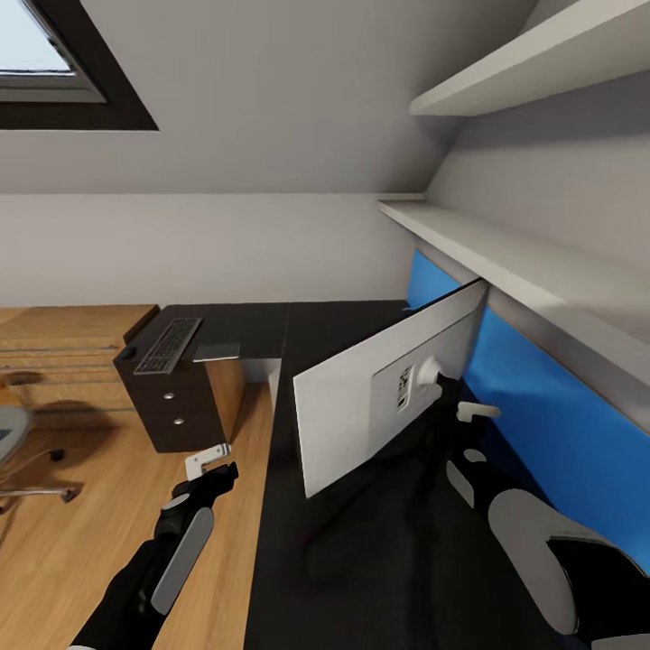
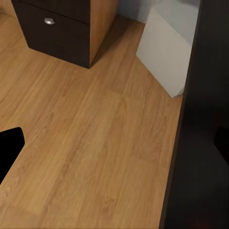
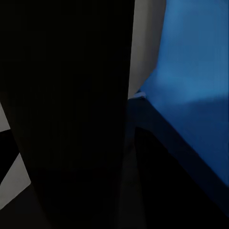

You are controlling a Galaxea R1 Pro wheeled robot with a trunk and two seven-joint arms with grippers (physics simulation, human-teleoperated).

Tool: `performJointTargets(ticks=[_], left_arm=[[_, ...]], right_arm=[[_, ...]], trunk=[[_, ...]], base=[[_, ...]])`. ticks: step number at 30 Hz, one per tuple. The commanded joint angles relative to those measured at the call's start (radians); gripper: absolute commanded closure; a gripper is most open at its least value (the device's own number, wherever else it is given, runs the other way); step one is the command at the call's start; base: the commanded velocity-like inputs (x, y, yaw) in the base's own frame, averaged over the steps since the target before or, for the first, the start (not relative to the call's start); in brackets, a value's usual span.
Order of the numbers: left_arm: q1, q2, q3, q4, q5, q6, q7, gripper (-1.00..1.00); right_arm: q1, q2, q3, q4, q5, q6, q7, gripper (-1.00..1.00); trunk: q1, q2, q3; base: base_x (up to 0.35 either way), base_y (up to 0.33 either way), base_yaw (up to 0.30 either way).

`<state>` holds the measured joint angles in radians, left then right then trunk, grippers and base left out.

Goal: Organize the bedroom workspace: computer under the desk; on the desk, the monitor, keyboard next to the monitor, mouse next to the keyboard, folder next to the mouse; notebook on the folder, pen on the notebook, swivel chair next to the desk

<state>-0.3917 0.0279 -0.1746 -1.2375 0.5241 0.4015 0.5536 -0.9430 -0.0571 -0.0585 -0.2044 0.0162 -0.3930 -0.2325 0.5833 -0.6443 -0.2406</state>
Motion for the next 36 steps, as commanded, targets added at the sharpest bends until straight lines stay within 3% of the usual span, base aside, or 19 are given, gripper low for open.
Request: performJointTargets(ticks=[1, 30, 31, 36], left_arm=[[-0.001, 0.001, -0.003, -0.001, 0.008, 0.002, 0.009, -1.0], [-0.001, 0.0, -0.003, 0.0, 0.008, 0.004, 0.009, -1.0], [-0.001, 0.0, -0.003, 0.0, 0.008, 0.004, 0.009, -1.0], [-0.001, 0.0, -0.003, 0.0, 0.008, 0.004, 0.009, -1.0]], right_arm=[[0.0, 0.0, 0.013, 0.012, -0.018, -0.009, -0.002, 1.0], [0.0, 0.0, 0.014, 0.011, -0.016, -0.009, -0.002, 1.0], [0.0, 0.0, 0.014, 0.011, -0.016, -0.009, -0.002, -1.0], [0.0, 0.0, 0.014, 0.011, -0.016, -0.009, -0.002, -1.0]], trunk=[[0.001, -0.001, -0.002], [0.001, -0.001, -0.002], [0.001, -0.001, -0.002], [0.001, -0.001, -0.002]], base=[[0.127, 0.0, 0.0], [0.067, -0.014, 0.0], [0.0, 0.0, 0.0], [0.0, 0.0, 0.0]])
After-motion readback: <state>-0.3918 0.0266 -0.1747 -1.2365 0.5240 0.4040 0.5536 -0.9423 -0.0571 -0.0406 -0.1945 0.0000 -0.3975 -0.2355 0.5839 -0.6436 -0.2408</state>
